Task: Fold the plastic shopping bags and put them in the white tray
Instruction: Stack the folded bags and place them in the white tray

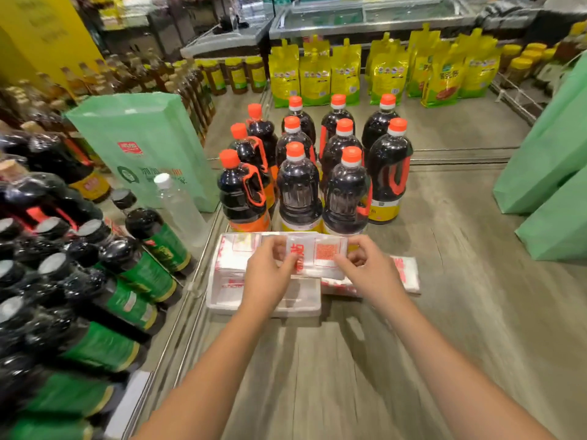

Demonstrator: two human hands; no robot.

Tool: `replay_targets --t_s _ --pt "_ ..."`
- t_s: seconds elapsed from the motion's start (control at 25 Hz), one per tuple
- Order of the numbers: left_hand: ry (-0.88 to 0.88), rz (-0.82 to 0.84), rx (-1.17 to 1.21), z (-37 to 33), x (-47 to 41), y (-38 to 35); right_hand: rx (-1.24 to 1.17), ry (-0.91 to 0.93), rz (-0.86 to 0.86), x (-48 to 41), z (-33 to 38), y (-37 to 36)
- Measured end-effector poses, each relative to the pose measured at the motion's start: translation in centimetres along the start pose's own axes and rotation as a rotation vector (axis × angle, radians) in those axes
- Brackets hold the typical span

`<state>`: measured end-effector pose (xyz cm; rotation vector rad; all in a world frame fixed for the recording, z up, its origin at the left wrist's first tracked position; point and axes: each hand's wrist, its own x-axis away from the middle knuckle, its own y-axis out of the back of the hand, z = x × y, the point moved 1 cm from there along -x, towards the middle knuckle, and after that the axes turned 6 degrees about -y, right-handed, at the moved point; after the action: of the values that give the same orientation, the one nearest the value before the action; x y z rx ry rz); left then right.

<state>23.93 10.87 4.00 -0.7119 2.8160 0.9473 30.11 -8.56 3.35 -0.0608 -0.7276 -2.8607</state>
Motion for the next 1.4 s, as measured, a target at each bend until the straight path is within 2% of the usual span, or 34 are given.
replay_targets --t_s 0.2,0.4,0.56,0.72,0.92,1.04,1.28,1.4 --pt "-0.017 -0.003 -0.112 2.4 -0.4 4.0 0.199 0.162 -0.012 -0.5 2.6 -4.9" --pt "-0.03 0.0 -0.211 3.3 -1.7 4.8 0.204 0.22 -0.046 -2.0 2.5 -6.5" --pt "-0.028 0.074 -0.267 3.7 -2.6 4.6 0.333 0.201 -0.034 -2.0 2.2 -6.7" --pt "-0.114 0.149 -0.372 4.8 -2.4 3.8 0.497 0.314 -0.126 -1.6 1.9 -6.7" --pt "-0.184 0.097 -0.508 5.4 -2.0 3.0 0.516 0.287 -0.106 -1.4 0.5 -6.8" --pt "-0.168 0.069 -0.496 5.3 -1.9 2.4 0.527 0.252 -0.108 -1.4 0.3 -6.9" --pt "-0.197 0.043 -0.511 4.4 -1.3 2.2 0.402 0.166 -0.092 -1.0 -0.4 -5.8" --pt "-0.256 0.031 -0.525 3.0 -0.5 1.8 0.371 0.148 -0.128 -0.4 -1.6 -4.0"
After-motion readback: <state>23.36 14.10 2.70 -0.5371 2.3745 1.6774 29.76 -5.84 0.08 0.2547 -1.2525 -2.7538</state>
